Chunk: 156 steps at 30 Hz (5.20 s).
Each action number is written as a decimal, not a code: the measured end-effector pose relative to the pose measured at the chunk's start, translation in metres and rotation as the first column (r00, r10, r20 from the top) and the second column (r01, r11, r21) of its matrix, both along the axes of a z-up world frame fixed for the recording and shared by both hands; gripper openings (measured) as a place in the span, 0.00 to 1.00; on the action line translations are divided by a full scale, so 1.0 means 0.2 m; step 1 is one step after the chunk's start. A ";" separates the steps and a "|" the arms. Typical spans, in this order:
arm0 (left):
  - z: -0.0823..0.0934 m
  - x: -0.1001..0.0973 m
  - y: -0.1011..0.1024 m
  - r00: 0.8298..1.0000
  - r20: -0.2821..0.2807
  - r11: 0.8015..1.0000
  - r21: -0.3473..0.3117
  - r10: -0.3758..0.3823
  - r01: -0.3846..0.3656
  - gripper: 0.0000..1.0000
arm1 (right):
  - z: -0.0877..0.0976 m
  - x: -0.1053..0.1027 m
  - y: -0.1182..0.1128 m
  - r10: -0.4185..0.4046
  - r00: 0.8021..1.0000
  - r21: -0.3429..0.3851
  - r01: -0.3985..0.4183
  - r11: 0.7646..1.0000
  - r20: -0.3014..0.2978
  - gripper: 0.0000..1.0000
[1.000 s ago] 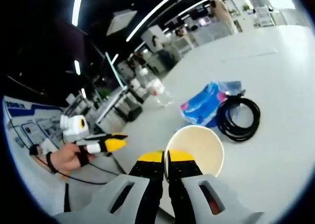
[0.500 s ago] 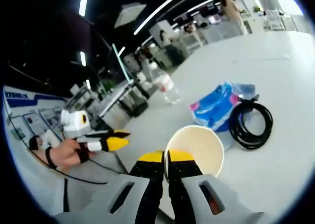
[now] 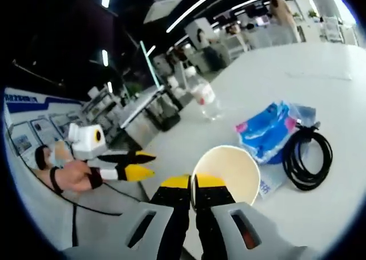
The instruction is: Arrange the tabletop items into an orderly group along one side of the table until the central work area is clear of visible clutter.
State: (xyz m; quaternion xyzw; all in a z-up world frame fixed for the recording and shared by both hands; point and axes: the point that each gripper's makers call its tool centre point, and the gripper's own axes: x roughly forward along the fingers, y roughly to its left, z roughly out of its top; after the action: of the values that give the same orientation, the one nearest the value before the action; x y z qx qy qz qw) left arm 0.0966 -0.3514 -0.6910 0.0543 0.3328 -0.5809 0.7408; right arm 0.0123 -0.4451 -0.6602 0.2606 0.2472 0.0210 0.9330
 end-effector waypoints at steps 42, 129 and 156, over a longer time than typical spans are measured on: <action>0.00 0.10 0.00 0.997 -0.066 0.998 -0.046 0.048 -0.051 0.45 | -0.01 0.72 -0.11 0.267 0.955 -0.246 -0.292 0.924 -0.130 0.00; 0.13 0.05 0.00 0.998 -0.058 0.997 -0.078 0.020 -0.024 0.45 | 0.07 0.47 -0.54 0.094 0.989 -0.494 -0.137 0.858 -0.111 0.17; 0.13 0.01 -0.04 0.997 -0.081 0.997 -0.075 0.002 -0.008 0.44 | -0.15 -0.13 -0.69 -0.206 0.969 -0.386 0.139 0.912 -0.136 0.18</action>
State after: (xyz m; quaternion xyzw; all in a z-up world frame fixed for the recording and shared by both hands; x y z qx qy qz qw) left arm 0.0978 -0.3595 -0.6657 0.0021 0.3405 -0.5929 0.7298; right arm -0.0143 -0.5826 -0.6901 0.0998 0.3030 -0.1320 0.9385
